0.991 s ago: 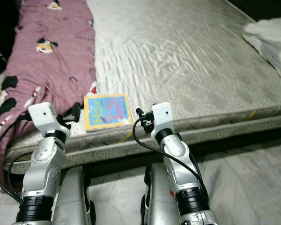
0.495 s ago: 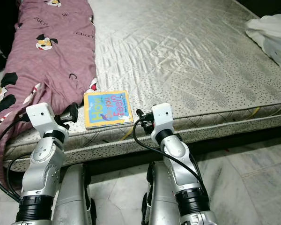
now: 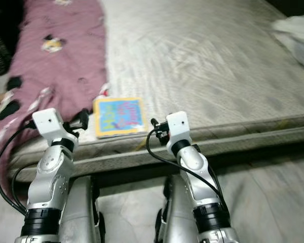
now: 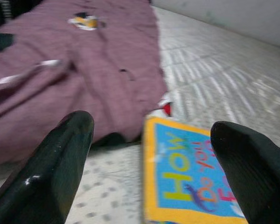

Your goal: Clean up the room

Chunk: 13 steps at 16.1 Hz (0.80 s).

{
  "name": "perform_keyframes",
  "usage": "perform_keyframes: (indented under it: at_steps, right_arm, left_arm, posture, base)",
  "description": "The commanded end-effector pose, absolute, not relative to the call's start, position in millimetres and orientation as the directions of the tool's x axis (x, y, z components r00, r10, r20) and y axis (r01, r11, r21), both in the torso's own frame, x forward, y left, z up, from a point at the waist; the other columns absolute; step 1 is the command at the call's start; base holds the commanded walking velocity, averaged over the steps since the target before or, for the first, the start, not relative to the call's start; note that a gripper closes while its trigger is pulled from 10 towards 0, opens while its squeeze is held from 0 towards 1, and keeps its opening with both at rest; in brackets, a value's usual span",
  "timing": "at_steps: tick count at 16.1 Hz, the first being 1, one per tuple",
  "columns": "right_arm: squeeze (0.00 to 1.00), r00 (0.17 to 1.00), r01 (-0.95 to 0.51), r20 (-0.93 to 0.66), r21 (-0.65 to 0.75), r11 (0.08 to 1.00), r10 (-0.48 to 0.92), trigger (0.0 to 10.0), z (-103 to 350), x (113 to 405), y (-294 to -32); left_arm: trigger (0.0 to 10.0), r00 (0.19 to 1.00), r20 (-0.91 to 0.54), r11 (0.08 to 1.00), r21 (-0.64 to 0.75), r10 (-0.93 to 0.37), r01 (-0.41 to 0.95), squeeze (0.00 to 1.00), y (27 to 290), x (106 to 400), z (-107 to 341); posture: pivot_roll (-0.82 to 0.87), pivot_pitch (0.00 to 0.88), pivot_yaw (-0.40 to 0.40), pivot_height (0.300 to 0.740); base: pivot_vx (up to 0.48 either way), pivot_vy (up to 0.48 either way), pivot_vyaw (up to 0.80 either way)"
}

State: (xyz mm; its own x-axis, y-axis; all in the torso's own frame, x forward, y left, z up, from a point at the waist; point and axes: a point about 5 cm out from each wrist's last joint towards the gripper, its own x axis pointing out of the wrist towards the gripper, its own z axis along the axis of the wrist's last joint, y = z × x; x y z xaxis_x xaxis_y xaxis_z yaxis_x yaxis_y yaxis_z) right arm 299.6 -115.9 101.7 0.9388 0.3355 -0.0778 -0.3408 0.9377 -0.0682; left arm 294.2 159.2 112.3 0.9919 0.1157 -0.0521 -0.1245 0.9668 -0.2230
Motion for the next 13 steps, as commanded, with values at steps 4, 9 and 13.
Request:
perform_keyframes:
  at_steps: [4,9,13]
  right_arm:
    - [0.00,0.942,-0.333,-0.069,-0.063,0.941,0.328,10.0,105.2,301.8,-115.4]
    - [0.00,0.943,-0.330,-0.072,-0.059,0.942,0.326,10.0,104.7,301.6,-115.2]
    - [0.00,0.944,-0.325,-0.076,-0.043,0.945,0.321,10.0,103.9,300.3,-116.1]
  left_arm:
    - [10.0,0.990,-0.069,0.967,-0.214,0.124,-0.136,0.00,161.3,294.7,108.9]
    - [10.0,0.990,-0.070,0.967,-0.213,0.125,-0.138,0.00,161.3,294.7,108.9]
    - [10.0,0.988,-0.075,0.966,-0.216,0.132,-0.146,0.00,162.3,294.1,107.6]
  posture:
    - [0.02,0.108,-0.040,0.549]
    - [0.02,0.111,-0.039,0.549]
    - [0.02,0.118,-0.039,0.516]
  base:
    - [0.000,0.000,0.37]
    - [0.000,0.000,0.00]
    - [0.000,0.000,0.00]
